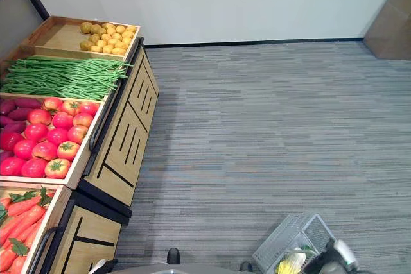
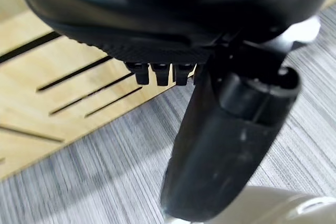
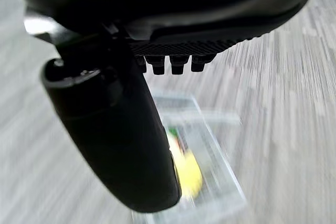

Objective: Get the vegetables into the basket

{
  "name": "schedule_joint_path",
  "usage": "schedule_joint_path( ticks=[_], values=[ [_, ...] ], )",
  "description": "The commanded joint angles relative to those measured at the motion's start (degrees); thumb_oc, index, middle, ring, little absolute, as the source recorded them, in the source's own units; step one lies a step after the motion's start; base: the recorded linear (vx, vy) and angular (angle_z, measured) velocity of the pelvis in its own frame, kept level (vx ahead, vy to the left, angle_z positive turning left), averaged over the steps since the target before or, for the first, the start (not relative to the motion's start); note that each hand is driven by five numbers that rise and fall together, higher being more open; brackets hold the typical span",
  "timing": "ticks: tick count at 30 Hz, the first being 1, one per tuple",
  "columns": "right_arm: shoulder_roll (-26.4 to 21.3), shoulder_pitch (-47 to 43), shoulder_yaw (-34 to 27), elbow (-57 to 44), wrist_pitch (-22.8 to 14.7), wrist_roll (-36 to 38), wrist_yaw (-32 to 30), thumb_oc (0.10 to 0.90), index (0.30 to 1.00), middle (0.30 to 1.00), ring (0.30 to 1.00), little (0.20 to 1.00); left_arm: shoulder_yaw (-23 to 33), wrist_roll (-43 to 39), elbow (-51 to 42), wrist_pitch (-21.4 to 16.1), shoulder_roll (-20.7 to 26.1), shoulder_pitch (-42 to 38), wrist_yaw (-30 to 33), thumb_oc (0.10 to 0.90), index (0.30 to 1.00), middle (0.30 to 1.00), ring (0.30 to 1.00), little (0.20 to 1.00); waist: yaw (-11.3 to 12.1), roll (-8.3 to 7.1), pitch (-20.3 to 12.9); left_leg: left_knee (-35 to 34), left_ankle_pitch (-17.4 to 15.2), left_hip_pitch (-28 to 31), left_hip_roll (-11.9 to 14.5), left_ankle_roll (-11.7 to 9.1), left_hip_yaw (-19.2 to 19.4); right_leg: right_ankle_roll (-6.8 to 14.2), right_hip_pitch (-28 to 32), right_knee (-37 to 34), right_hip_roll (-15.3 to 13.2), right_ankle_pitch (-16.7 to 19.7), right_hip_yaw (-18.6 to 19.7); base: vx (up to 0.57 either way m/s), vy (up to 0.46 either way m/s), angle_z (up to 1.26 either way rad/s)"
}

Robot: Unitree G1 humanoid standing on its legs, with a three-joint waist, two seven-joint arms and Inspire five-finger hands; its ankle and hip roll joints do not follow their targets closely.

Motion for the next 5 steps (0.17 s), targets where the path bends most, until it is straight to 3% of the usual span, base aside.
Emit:
schedule_joint_path(
  ticks=[1,5],
  values=[
    [0.5,-1.7,2.5,0.5,-2.2,-2.2,1.1,0.900,1.000,1.000,1.000,1.000,3.5,-4.5,3.2,-0.7,1.2,-0.8,0.1,0.900,1.000,1.000,1.000,1.000,0.4,-3.17,0.2,0.0,-2.9,0.3,-0.1,-1.2,-3.2,1.4,-2.5,0.0,-2.3,2.7,0.1,0.00,0.000,0.00],
    [4.2,1.8,3.8,1.3,-2.8,-2.3,2.5,0.900,1.000,1.000,1.000,1.000,4.6,-7.4,3.3,-1.2,-0.4,0.1,-0.4,0.900,1.000,1.000,1.000,1.000,0.0,-3.33,-0.1,0.0,-3.0,0.4,-0.2,-1.1,-3.3,1.3,-2.4,0.0,-2.3,2.7,0.1,0.00,0.000,0.00]
  ],
)
